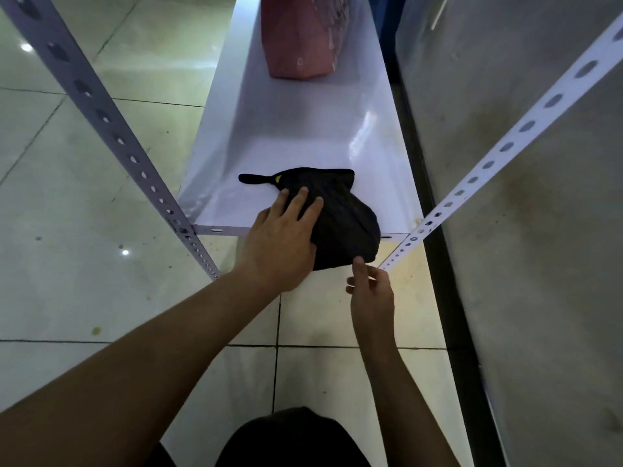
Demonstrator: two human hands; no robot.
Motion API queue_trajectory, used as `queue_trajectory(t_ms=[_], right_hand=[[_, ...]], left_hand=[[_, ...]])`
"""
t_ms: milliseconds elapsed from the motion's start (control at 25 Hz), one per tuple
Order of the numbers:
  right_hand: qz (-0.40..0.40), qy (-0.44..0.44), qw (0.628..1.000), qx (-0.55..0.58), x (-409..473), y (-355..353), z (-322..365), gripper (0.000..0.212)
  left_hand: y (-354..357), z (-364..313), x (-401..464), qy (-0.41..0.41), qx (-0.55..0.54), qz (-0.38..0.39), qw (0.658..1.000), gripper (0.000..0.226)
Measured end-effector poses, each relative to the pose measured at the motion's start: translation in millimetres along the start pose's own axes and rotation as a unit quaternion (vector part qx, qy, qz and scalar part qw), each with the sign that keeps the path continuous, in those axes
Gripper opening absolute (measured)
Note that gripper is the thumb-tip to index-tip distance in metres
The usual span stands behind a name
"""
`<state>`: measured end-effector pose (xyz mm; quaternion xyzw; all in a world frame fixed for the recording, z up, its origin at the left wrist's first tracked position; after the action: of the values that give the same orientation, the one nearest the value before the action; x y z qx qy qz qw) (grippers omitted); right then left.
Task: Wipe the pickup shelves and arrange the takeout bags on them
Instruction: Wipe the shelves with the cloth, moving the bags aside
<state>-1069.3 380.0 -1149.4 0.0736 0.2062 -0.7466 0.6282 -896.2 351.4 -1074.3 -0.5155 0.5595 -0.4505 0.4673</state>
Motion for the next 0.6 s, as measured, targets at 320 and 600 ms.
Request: queue_trajectory(t_ms=[320, 600], right_hand=[[-0.029, -0.004, 0.987, 0.161, -12, -2, 39, 0.009], [0.05, -0.053, 0.989, 0.133, -92, -42, 107, 0.014]], left_hand=[[-1, -6, -21, -0.036, -0.133, -0.001, 0.99, 0.071], [-44, -30, -104, -0.065, -0.369, 0.074, 0.924, 0.05]])
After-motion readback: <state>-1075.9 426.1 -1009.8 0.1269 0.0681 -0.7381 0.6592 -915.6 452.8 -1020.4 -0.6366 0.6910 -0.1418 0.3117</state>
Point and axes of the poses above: each hand's wrist, its own x-axis towards the middle knuckle, its own y-axis out of the palm, z = x × y, the point moved 8 cm from there along x, towards the middle knuckle, and after that the axes turned 2 degrees about x, right-handed, at the moved point
